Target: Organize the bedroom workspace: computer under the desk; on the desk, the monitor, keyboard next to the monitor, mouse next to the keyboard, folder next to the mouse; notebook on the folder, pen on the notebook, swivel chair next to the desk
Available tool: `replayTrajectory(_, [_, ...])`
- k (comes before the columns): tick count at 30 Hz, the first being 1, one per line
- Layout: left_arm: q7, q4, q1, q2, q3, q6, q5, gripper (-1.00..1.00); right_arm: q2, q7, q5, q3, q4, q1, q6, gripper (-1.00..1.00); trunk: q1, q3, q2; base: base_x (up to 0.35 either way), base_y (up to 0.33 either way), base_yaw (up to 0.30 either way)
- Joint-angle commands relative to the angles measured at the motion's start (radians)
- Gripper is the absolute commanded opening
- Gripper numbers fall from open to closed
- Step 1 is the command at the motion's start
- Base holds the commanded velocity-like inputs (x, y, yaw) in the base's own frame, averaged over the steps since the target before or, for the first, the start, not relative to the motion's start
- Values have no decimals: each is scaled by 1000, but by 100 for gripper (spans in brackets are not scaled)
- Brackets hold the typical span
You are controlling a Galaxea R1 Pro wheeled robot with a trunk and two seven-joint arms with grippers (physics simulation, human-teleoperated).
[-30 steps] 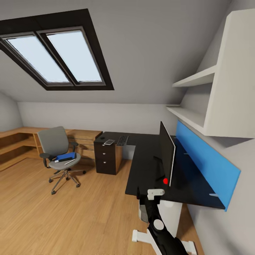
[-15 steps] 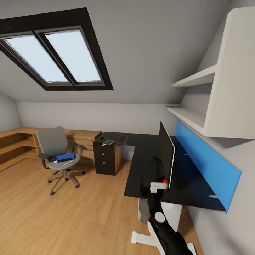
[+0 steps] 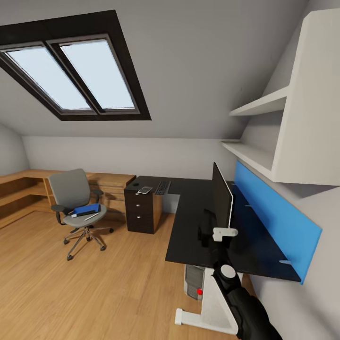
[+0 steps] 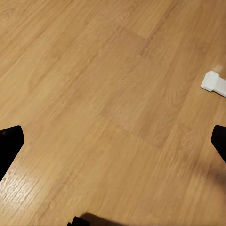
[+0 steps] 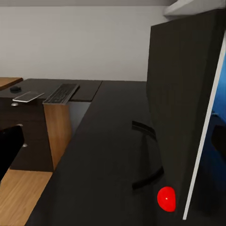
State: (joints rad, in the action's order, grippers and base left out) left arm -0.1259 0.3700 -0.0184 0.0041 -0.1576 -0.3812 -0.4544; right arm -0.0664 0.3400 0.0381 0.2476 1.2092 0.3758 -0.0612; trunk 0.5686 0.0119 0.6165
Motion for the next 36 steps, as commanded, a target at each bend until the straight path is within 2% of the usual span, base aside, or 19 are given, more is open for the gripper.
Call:
replayTrajectory(1, [-8, 0, 0, 1, -8, -4, -3, 100, 1, 7, 5, 2, 5, 0, -6, 100, 0, 0, 0, 0, 0, 0])
replayTrajectory(16, [-9, 0, -1, 1, -8, -4, -3, 100, 4, 11, 8, 1, 34, -1, -8, 100, 0, 1, 0, 0, 0, -12])
replayTrajectory(36, [-9, 0, -1, 1, -8, -4, -3, 100, 13, 12, 8, -5, 31, -1, 8, 100, 0, 21, 0, 0, 0, -167])
